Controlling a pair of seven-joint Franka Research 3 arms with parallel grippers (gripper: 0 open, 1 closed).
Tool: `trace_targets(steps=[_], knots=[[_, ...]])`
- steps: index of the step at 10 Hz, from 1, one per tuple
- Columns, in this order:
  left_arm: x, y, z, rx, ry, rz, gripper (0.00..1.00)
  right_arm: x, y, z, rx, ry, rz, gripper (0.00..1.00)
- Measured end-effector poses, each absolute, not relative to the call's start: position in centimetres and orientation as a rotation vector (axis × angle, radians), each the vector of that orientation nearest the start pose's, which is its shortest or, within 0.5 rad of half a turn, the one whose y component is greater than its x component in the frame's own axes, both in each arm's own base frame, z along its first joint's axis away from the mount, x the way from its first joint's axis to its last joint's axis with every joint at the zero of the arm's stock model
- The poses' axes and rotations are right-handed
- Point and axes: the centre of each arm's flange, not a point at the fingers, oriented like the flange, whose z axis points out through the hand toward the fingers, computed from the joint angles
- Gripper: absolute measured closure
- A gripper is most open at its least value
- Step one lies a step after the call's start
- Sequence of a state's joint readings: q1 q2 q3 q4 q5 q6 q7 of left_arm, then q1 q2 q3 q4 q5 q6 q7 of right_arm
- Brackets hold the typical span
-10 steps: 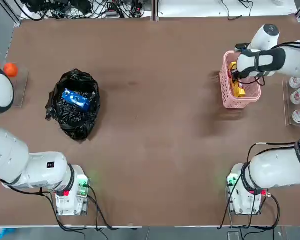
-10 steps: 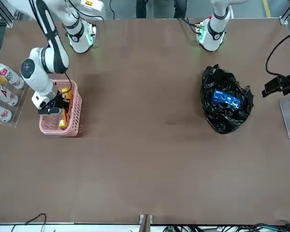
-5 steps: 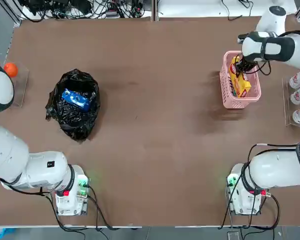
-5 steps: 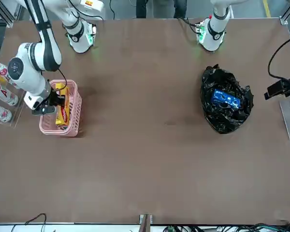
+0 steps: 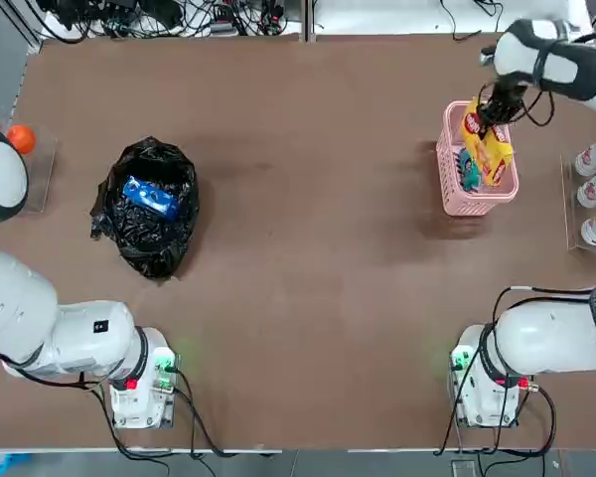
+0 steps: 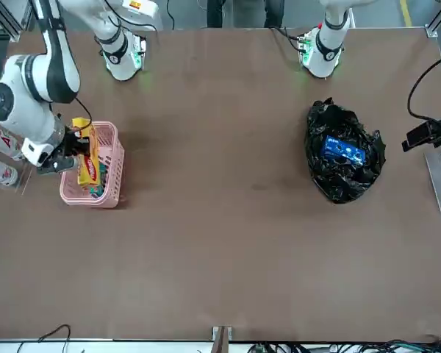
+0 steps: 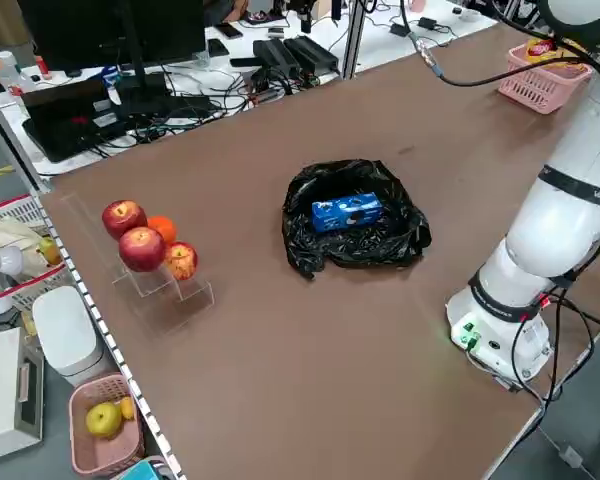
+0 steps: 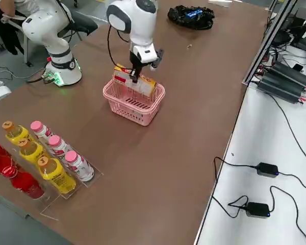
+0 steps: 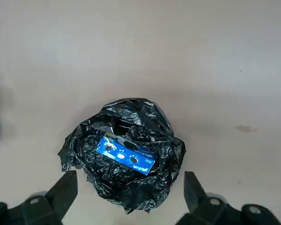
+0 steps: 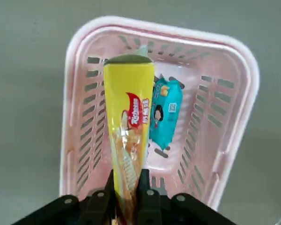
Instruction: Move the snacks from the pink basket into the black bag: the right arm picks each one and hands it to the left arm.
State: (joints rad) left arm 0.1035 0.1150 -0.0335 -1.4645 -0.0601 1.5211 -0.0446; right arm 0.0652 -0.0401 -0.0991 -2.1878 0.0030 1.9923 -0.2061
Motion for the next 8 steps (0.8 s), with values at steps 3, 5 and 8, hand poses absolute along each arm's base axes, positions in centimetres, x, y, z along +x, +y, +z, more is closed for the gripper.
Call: trace_targets(steps=[3, 5, 8], knots=[[58.4, 3.5, 60.5, -3.200, -0.181, 0.092, 0.00, 52.5, 0.3, 44.5, -3.096, -0.353, 0.183, 0.79], [58.4, 3.4, 60.5, -3.201, -0.178, 0.093, 0.00, 53.4, 4.2, 47.3, -3.090, -0.476, 0.110, 0.79], [58.5, 2.4, 60.2, -3.185, -0.338, 0.106, 0.00, 52.8, 16.4, 51.7, -3.006, -0.775, -0.081, 0.79]])
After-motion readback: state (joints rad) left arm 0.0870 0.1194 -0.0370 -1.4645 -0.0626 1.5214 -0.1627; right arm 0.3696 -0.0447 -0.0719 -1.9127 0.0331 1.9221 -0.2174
